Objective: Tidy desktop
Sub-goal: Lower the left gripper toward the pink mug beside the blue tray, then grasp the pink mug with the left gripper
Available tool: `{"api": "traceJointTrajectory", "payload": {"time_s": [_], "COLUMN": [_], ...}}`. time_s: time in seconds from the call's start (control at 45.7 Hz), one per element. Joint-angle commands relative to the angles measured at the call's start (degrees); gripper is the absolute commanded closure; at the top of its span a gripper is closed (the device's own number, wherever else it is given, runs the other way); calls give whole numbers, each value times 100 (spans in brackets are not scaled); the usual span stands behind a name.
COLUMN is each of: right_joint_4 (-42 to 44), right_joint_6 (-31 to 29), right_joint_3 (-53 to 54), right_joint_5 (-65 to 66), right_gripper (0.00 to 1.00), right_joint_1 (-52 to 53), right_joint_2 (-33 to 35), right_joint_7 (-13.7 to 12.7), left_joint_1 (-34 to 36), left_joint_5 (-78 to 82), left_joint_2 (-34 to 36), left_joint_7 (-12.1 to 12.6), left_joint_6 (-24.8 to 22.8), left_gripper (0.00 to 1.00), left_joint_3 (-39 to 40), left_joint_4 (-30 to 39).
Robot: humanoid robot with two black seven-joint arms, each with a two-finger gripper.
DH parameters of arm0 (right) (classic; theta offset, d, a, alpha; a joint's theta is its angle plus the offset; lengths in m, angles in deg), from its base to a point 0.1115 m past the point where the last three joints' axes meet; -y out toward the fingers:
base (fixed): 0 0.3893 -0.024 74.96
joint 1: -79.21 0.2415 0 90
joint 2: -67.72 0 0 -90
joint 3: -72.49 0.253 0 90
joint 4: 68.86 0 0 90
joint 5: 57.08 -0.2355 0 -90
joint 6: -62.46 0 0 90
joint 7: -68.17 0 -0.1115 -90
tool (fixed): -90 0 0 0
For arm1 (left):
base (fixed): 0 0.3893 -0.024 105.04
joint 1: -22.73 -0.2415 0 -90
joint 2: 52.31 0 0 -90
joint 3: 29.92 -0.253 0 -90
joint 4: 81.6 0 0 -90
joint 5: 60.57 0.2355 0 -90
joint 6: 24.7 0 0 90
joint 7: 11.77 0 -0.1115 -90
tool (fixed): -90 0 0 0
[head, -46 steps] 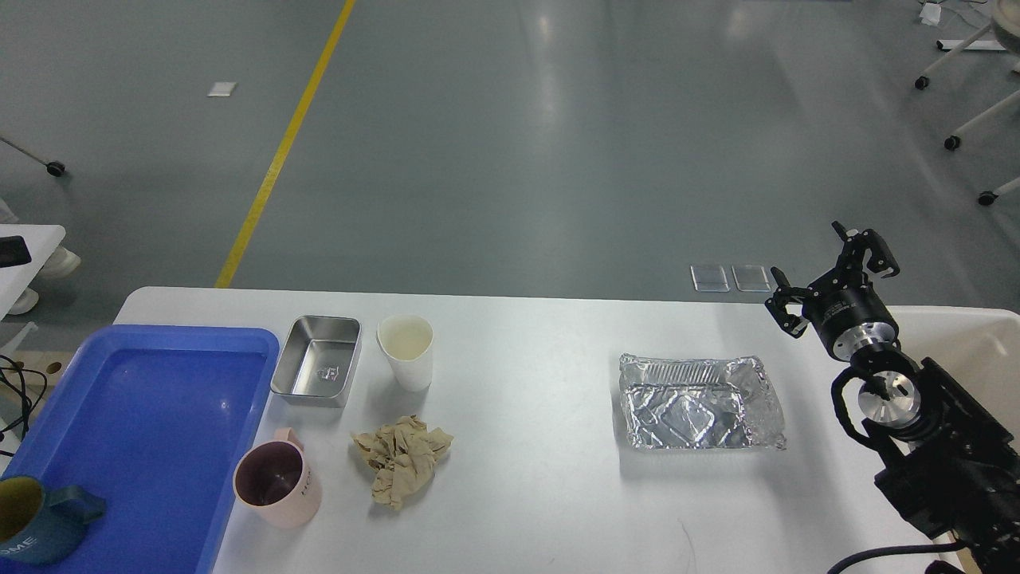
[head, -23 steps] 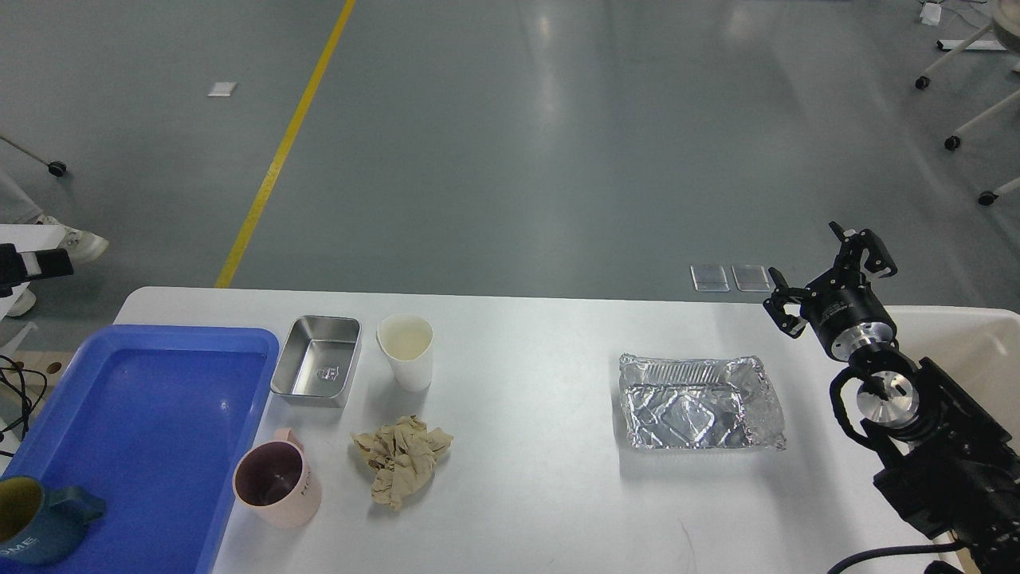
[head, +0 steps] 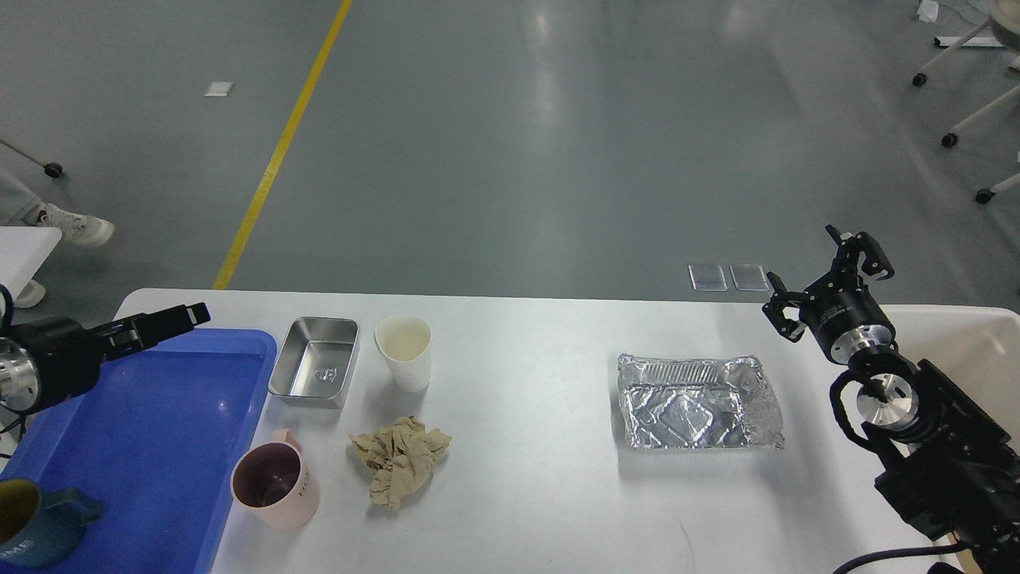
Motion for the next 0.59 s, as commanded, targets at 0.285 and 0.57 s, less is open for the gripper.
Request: {"api": "traceJointTrajectory", "payload": {"time_s": [0.285,0.57], "right_joint_4": [152,152], "right_joint_6": [0,0], "right_joint_3": [-109,-109], "right_joint_5": [0,0], "right_gripper": [0,0], "right_joint_1": [-1,8], "right_joint_2": [7,-1], "right_joint_7": [9,9], "left_joint_1": [84,217], "left_joint_5": [133,537], "left_joint_2": [-604,495], "left_joint_7": [240,-23], "left_joint_6": [278,-424], "left_gripper": [9,10], "left_joint_3": [-758,-1128], "left_joint_4": [-278,653]}}
